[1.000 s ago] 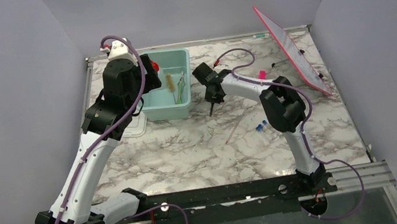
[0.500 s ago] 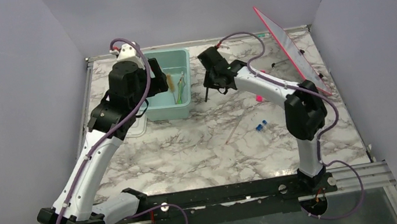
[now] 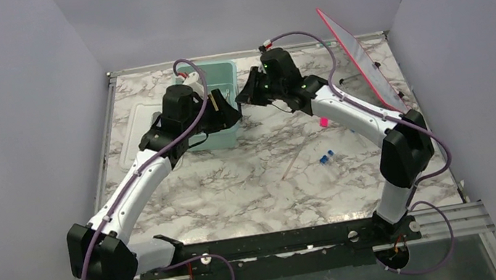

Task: Organize the chemistry lab equipment

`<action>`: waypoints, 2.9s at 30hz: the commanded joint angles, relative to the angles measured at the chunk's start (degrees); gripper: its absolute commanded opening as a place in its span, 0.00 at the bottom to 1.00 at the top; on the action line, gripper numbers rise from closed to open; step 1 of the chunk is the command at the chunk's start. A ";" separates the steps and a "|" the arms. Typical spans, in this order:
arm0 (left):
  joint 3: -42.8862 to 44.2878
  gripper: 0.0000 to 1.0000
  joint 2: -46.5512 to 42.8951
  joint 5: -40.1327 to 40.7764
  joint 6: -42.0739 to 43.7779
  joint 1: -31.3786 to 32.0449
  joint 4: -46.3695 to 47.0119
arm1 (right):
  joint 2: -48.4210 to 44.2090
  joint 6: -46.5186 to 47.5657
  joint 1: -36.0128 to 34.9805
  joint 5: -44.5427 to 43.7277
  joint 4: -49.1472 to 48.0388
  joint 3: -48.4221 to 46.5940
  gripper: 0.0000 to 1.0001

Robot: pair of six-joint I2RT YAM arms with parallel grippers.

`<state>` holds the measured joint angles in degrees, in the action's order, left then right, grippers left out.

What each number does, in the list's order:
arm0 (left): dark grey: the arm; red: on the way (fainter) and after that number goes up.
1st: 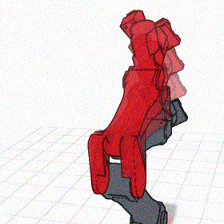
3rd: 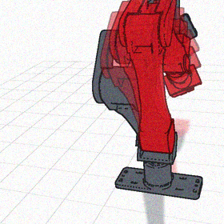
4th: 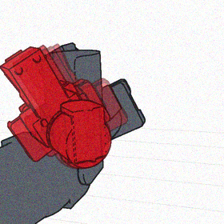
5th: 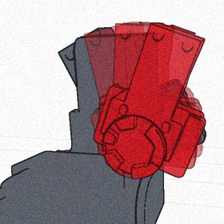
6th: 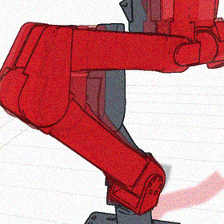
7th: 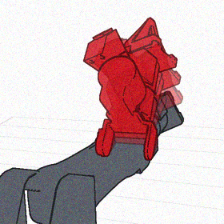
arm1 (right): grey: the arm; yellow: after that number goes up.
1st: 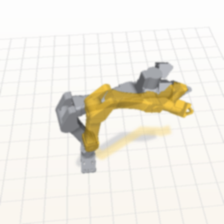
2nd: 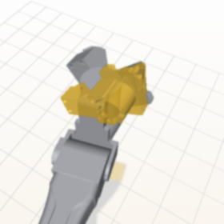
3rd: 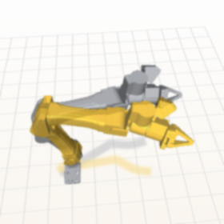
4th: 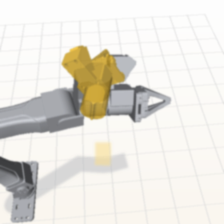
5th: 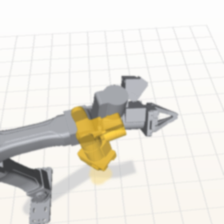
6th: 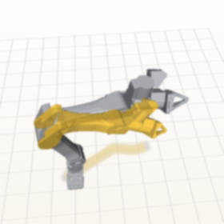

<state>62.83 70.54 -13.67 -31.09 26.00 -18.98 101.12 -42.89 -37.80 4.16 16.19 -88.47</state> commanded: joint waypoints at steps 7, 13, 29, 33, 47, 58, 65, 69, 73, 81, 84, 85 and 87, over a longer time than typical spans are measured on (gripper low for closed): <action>-1.89 0.42 3.79 -4.68 -5.97 -0.33 10.76 | -3.90 -1.90 0.01 11.56 -7.37 1.79 0.02; -1.97 0.20 4.12 -3.99 -4.83 -0.33 11.52 | -4.29 -2.02 0.01 12.59 -7.58 2.07 0.03; 0.87 0.00 6.10 3.13 7.46 -4.55 5.41 | -13.48 4.84 0.26 1.79 -6.33 6.62 0.54; 3.85 0.00 10.98 5.62 10.99 -5.29 2.94 | -16.76 5.43 0.27 -1.46 -5.02 10.31 0.54; 14.41 0.04 33.15 7.75 14.71 -5.25 -2.54 | -23.72 1.40 0.27 -18.42 8.62 20.72 0.53; 17.26 0.34 33.29 7.50 14.00 -4.89 -4.32 | -24.72 0.22 0.21 -24.05 13.74 22.71 0.53; 18.86 0.42 25.71 12.94 12.87 0.22 -7.35 | -25.28 -0.35 0.27 -24.33 14.66 22.91 0.53; 19.06 0.49 20.37 19.46 12.72 5.52 -7.25 | -26.49 -0.44 0.25 -26.32 16.18 22.57 0.52; 18.51 0.56 16.64 16.05 13.53 9.56 -4.70 | -29.43 0.48 0.27 -27.60 16.31 22.71 0.53; 16.92 0.59 15.26 11.54 11.23 12.99 -1.51 | -40.39 7.26 0.27 -31.24 10.70 25.45 0.53; 16.21 0.59 16.00 8.13 11.14 14.92 0.51 | -43.48 7.99 0.23 -33.67 10.34 25.53 0.53; 15.78 0.59 16.60 7.35 11.14 15.79 1.47 | -44.41 7.96 0.27 -34.63 10.50 25.41 0.53; 14.97 0.59 18.18 7.00 11.10 17.75 2.76 | -46.54 7.80 0.27 -36.55 10.58 25.26 0.53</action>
<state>79.66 86.50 -2.46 -19.31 40.12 -20.69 57.91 -36.80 -37.65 -26.17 28.60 -63.46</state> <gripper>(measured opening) 0.591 0.527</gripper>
